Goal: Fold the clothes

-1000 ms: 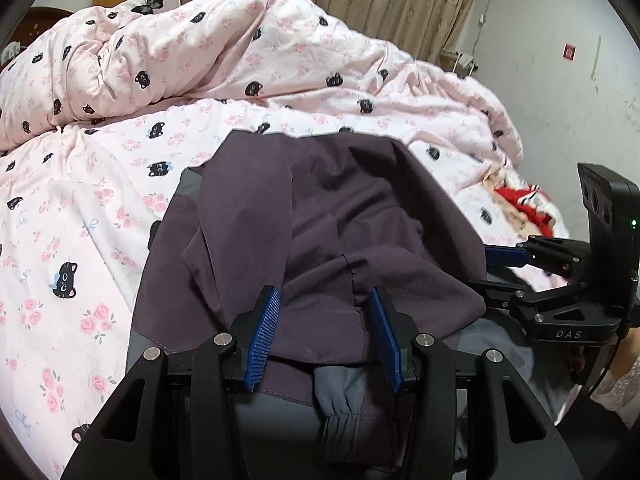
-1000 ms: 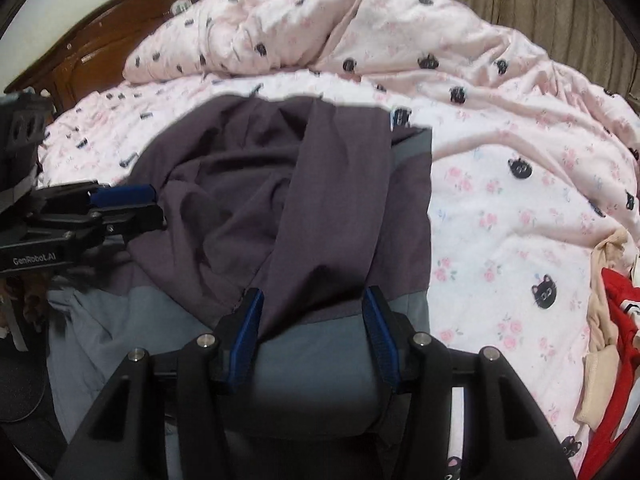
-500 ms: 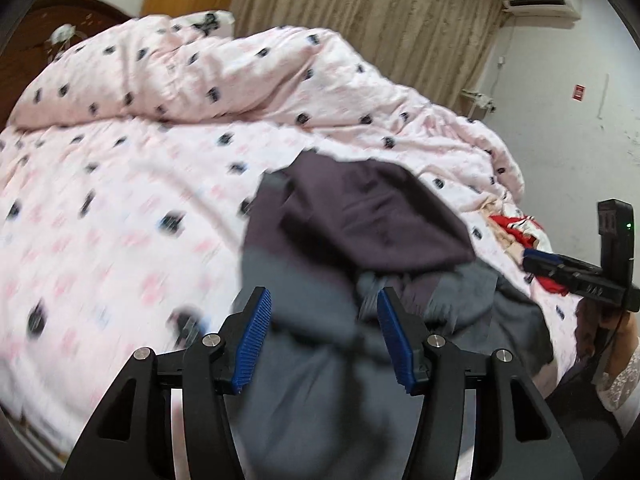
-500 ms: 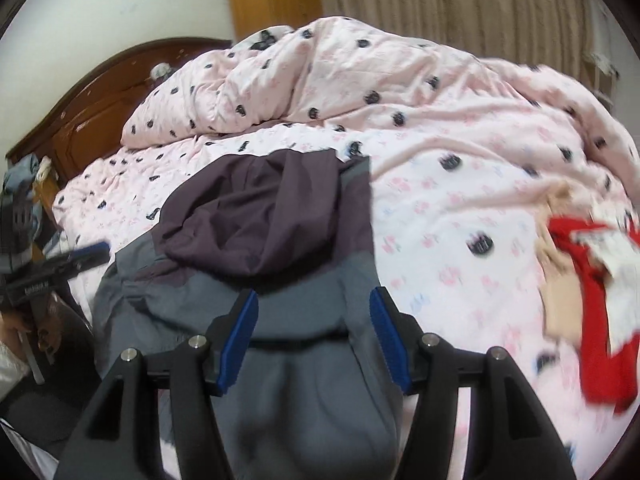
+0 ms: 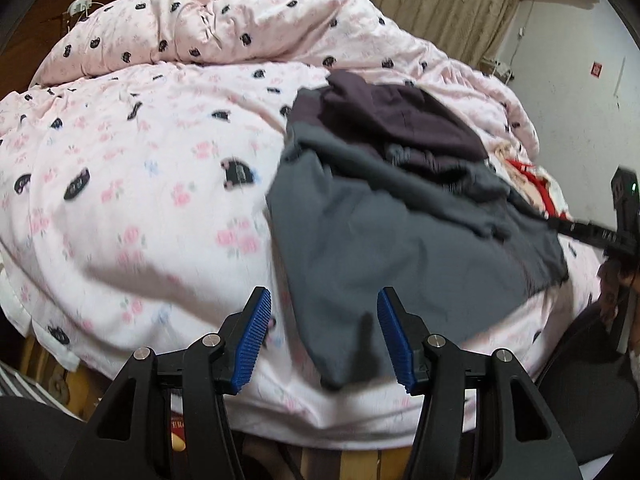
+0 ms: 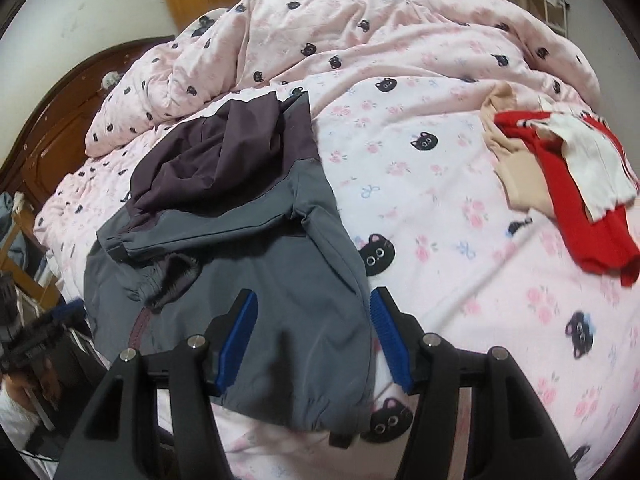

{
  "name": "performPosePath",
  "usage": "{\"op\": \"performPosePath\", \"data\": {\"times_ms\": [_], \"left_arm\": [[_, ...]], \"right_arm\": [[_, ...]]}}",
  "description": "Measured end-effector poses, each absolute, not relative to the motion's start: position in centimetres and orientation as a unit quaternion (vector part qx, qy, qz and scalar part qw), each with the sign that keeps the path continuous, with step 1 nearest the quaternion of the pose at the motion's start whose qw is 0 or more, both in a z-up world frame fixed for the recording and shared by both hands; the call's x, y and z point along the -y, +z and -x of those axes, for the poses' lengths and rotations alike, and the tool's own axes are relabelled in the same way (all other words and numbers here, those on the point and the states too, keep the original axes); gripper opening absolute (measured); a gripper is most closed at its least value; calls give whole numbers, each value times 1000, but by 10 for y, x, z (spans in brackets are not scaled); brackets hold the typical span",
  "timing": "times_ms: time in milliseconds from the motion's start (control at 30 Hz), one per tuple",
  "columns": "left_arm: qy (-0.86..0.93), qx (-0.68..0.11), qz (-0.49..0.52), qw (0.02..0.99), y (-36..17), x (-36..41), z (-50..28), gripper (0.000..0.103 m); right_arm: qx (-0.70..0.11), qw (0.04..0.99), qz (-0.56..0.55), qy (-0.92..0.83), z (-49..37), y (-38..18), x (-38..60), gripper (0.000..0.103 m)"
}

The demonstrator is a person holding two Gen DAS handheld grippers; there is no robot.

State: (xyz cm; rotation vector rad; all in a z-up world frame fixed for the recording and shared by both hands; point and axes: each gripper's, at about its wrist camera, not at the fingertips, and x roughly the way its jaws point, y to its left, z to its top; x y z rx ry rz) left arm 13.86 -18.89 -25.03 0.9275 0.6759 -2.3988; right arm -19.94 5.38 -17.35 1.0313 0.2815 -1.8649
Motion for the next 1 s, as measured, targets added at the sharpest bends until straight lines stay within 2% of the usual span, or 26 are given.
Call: {"op": "performPosePath", "data": {"times_ms": [300,800,833,933,1000], "left_arm": [[-868,-263,-358,220,-276,173,-148,50],[-858,-418,-274,116,-308,207,-175,50],[-859,-421,-270,113,-308,207,-177,48],[-863,-416,-269,103,-305,206,-172,29],[-866,-409,-272,96,-302,205,-166,27]], "right_arm": [[-119,473,-423,-764,189,-174,-60,60],[-133,471,-417,-766,181,-174,-66,60],[-135,471,-418,-765,181,-175,-66,60],[-141,471,-422,-762,182,-177,-69,60],[-141,471,-426,-759,183,-178,-71,60]]}}
